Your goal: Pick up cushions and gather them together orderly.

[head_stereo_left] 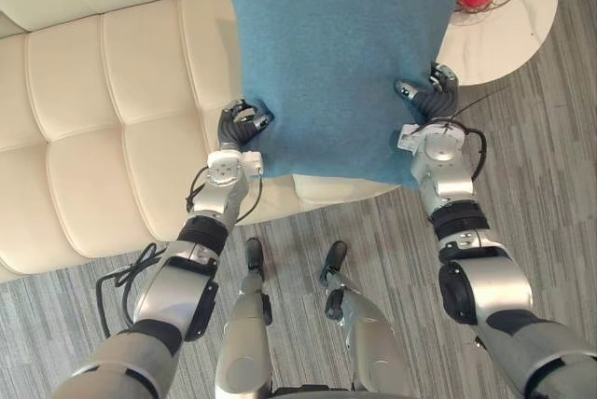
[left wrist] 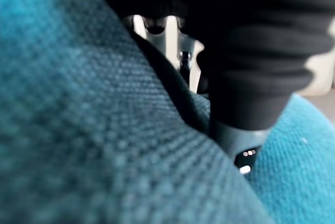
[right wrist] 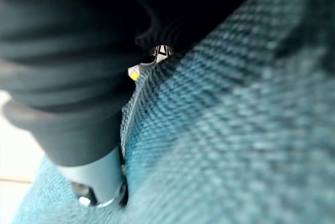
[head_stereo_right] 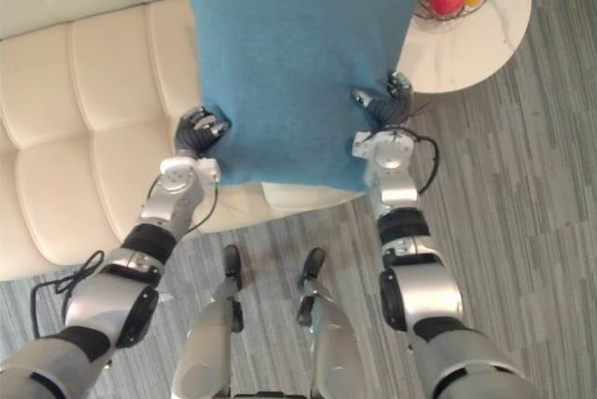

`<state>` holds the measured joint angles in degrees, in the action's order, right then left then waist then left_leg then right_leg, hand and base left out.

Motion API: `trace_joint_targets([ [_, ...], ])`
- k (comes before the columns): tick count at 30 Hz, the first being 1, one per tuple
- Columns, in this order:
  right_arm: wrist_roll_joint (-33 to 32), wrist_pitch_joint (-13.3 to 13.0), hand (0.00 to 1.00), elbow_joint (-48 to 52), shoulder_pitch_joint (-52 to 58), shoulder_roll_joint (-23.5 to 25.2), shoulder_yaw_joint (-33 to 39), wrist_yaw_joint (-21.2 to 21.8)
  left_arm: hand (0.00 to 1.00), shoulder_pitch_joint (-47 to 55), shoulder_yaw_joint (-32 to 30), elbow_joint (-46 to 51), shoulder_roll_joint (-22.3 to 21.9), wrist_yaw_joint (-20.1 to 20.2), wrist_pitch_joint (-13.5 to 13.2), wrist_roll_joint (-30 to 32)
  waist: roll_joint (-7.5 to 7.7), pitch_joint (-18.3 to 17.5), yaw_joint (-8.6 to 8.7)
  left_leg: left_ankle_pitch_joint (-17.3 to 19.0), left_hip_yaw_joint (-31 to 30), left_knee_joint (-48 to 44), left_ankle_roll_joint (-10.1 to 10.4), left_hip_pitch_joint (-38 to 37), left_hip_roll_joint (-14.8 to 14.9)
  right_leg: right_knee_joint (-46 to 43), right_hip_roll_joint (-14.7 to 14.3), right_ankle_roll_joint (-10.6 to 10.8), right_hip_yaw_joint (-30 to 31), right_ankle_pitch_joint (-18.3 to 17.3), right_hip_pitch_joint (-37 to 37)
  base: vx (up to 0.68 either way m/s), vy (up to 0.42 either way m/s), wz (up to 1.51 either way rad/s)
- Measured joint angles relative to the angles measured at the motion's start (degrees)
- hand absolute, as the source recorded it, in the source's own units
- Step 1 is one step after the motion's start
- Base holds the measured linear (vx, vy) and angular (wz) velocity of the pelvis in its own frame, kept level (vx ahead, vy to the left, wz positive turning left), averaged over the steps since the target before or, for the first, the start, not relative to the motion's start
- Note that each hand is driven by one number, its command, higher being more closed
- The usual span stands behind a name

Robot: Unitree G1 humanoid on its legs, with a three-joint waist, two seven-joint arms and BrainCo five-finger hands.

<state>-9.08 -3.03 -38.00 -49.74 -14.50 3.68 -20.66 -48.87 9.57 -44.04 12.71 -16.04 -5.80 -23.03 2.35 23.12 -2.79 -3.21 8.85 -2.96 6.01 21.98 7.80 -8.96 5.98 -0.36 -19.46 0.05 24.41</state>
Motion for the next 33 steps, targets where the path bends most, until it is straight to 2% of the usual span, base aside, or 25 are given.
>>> trace_joint_targets([
  [6,-1.4,-1.0,1.0,4.0,5.7,1.1,-0.6,-0.2,1.0,0.8,1.9,4.5,0.0,-0.5,0.1,0.0,0.0,0.0,-0.35,-0.4,0.6,1.0,0.6,-2.3,0.4,-0.6,0.0,-0.1,0.4,-0.1,-1.3,0.01,0.004,-0.03],
  [12,-2.2,-1.0,1.0,10.5,17.4,1.5,-3.5,-0.1,1.0,10.6,4.2,17.4,-0.3,-1.2,0.1,0.5,-0.13,-0.4,-0.04,-0.5,1.7,3.1,0.7,-7.5,0.1,1.6,-0.2,-0.1,1.1,-0.1,-6.1,0.02,0.006,-0.03],
  [15,-2.2,-0.9,1.0,14.4,24.0,3.6,-4.0,0.0,1.0,18.6,4.5,24.1,-1.3,-1.2,0.1,0.4,-0.18,-0.7,0.44,-0.8,1.5,4.7,1.3,-10.7,-0.3,3.7,-0.7,0.0,0.8,0.1,-9.7,0.03,0.01,0.07],
  [17,-2.2,-0.7,1.0,17.7,30.8,5.5,-4.2,0.7,1.0,26.5,4.7,29.5,-2.6,-1.2,0.1,0.2,-0.34,-3.6,0.55,-0.8,1.5,5.2,1.3,-11.5,-0.2,5.7,-1.2,0.1,0.7,0.5,-11.3,0.07,0.001,0.03],
  [19,-2.2,-0.5,1.0,19.8,34.0,6.1,-4.4,1.4,1.0,30.0,5.0,32.5,-2.9,-1.2,0.1,0.2,-0.5,-4.0,0.56,-0.8,1.5,5.5,1.3,-13.0,-0.3,7.0,-1.3,0.2,0.7,0.7,-13.2,0.08,0.004,0.03],
  [22,-2.3,-0.3,1.0,25.4,42.0,8.1,-4.9,3.2,1.0,38.0,5.0,40.0,-2.8,-0.6,0.0,0.3,-0.77,-7.6,0.59,-0.8,1.6,6.0,1.3,-14.6,-0.5,9.4,-1.6,0.2,0.8,1.2,-15.9,0.07,0.007,0.02],
  [24,-2.2,-0.4,1.0,29.5,45.8,9.0,-6.7,4.3,1.0,44.0,3.5,45.7,-3.5,0.1,0.0,0.4,-1.35,-8.7,0.61,-0.8,1.8,7.2,1.3,-17.7,-0.3,9.7,-1.9,0.2,1.2,1.2,-18.1,0.06,0.005,-0.09],
  [27,-2.2,-0.9,1.0,34.8,50.0,10.2,-7.4,5.1,1.0,50.5,2.2,50.3,-4.9,0.8,-0.5,0.5,-2.12,-12.0,0.71,-0.7,2.4,8.5,1.2,-19.0,-0.4,10.4,-2.1,0.2,1.7,1.3,-18.9,0.02,0.024,-0.09],
  [29,-2.2,-1.2,1.0,37.5,51.3,10.2,-8.5,5.6,1.0,53.3,1.5,52.5,-5.3,1.2,-1.3,0.5,-2.14,-12.2,0.72,-0.3,2.5,8.7,1.0,-20.9,-0.3,10.6,-2.3,0.3,1.8,1.3,-20.6,0.0,0.0,0.0],
  [30,-2.1,-1.6,1.0,38.9,52.6,10.2,-8.9,6.2,1.0,55.7,1.3,53.8,-5.3,1.3,-1.6,0.5,-2.44,-13.9,0.72,0.9,2.5,8.7,0.8,-21.1,0.2,10.9,-2.8,0.5,1.8,1.4,-20.8,-0.03,0.018,0.0],
  [33,-1.1,-2.3,1.0,39.6,53.7,10.6,-9.3,7.1,1.0,58.6,1.0,54.1,-5.7,1.7,-2.7,0.5,-2.18,-15.5,0.72,1.5,2.4,8.1,0.4,-21.4,0.1,12.0,-3.0,0.9,1.8,2.0,-22.1,-0.04,0.024,0.06],
])
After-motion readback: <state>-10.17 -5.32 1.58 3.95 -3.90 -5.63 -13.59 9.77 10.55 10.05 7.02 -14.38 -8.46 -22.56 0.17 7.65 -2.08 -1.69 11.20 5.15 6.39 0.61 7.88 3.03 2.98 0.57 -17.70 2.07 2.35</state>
